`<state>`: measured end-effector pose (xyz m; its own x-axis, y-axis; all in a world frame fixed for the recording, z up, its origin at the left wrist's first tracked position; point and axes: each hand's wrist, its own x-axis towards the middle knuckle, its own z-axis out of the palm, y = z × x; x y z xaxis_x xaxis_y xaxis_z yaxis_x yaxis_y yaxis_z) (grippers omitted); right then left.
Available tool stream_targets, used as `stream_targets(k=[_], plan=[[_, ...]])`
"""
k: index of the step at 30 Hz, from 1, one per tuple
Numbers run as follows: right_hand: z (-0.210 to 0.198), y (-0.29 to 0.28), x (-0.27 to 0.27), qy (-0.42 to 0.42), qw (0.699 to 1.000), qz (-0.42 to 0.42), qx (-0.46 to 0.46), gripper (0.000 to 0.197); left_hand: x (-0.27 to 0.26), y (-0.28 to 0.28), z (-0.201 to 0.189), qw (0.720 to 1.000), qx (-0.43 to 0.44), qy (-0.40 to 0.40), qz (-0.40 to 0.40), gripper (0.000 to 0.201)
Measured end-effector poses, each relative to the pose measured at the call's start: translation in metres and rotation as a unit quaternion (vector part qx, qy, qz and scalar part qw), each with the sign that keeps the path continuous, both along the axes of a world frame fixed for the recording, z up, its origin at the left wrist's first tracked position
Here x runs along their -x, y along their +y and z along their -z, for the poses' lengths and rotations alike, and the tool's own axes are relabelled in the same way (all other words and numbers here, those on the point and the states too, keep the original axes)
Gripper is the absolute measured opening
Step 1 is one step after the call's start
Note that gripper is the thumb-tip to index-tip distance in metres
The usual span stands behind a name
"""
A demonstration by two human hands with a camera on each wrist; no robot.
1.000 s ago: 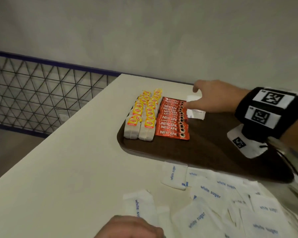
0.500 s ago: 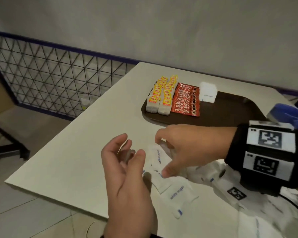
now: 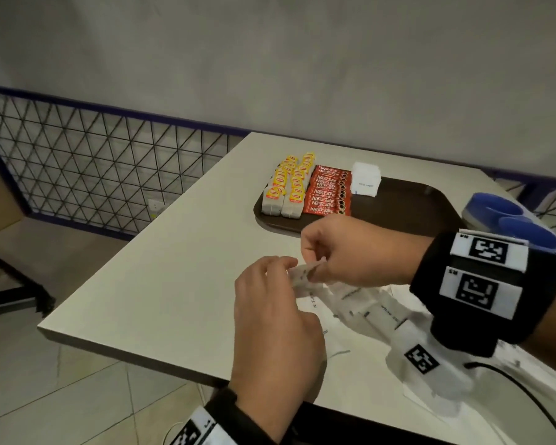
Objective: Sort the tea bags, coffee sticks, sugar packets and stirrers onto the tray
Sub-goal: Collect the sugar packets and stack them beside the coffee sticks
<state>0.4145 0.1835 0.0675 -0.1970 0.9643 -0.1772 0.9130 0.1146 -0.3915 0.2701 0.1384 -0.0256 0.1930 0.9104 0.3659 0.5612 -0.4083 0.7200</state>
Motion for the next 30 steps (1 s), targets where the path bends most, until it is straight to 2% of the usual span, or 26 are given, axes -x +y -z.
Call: stream_targets(k=[4,7,10,14,16,19,21,22,24,27,28,30], plan=[[-0.022,-0.027,-0.019,0.02,0.996,0.047,-0.074,0.014,0.001,-0.001,-0.002,0.996,0.01,0.062,-0.064,0.065],[-0.025,-0.07,-0.038,0.134,0.98,0.108,-0.097,0.004,-0.002,-0.003,-0.008,0.988,0.039,0.126,-0.085,0.074],[-0.017,-0.12,-0.051,0.29,0.938,0.18,-0.067,0.013,-0.006,-0.003,-0.008,0.976,0.057,0.196,-0.081,0.076],[0.02,-0.161,-0.051,0.452,0.854,0.254,-0.03,0.008,-0.007,-0.004,-0.005,0.971,0.037,0.226,-0.07,0.063],[0.044,-0.167,-0.051,0.507,0.817,0.272,-0.04,0.024,-0.007,-0.005,-0.005,0.976,0.019,0.208,-0.063,0.055],[0.064,-0.166,-0.047,0.588,0.759,0.27,-0.073,0.022,-0.007,-0.006,-0.008,0.985,0.032,0.165,-0.047,0.054],[0.067,-0.163,-0.047,0.61,0.754,0.231,-0.071,0.066,-0.007,-0.006,-0.009,0.99,0.047,0.128,-0.025,0.059],[0.068,-0.16,-0.046,0.614,0.752,0.231,-0.072,0.076,-0.006,-0.006,-0.009,0.993,0.055,0.099,-0.012,0.061],[0.07,-0.155,-0.047,0.599,0.76,0.239,-0.079,0.069,-0.006,-0.007,-0.008,0.997,0.065,0.036,0.012,0.065],[0.078,-0.143,-0.047,0.59,0.76,0.255,-0.093,0.02,-0.005,-0.008,-0.007,0.998,0.059,-0.007,0.032,0.067],[0.08,-0.14,-0.046,0.594,0.758,0.25,-0.096,0.015,-0.005,-0.008,-0.007,0.997,0.062,-0.023,0.038,0.066],[0.079,-0.137,-0.044,0.6,0.757,0.237,-0.099,0.027,-0.004,-0.008,-0.008,0.993,0.076,-0.072,0.05,0.064]])
